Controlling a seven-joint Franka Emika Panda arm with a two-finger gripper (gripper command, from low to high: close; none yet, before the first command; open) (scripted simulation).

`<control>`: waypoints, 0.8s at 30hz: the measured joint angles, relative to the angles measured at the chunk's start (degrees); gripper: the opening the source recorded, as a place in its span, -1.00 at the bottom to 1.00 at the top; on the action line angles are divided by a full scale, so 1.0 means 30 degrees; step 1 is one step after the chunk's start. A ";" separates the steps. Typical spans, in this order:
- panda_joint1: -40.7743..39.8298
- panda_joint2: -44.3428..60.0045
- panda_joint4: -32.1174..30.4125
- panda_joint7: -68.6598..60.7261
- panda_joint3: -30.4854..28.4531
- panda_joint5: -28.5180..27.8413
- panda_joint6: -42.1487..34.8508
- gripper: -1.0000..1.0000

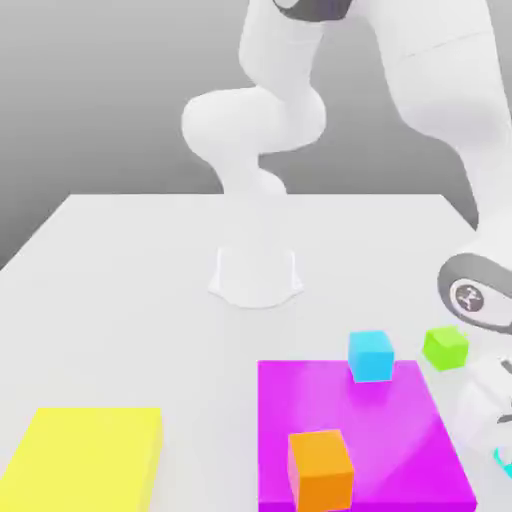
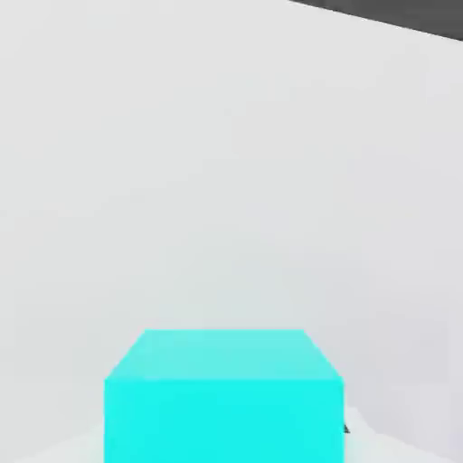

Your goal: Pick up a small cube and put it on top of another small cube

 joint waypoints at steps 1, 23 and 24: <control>-0.0173 -0.0665 -0.0171 -0.0228 0.0225 0.0302 -0.0483 -1.00; -0.3177 -1.5372 -1.0379 -1.3567 -0.0454 0.6385 -0.4558 -1.00; -0.3240 -1.5025 -1.0611 -1.3626 -0.0432 0.6324 -0.3979 -1.00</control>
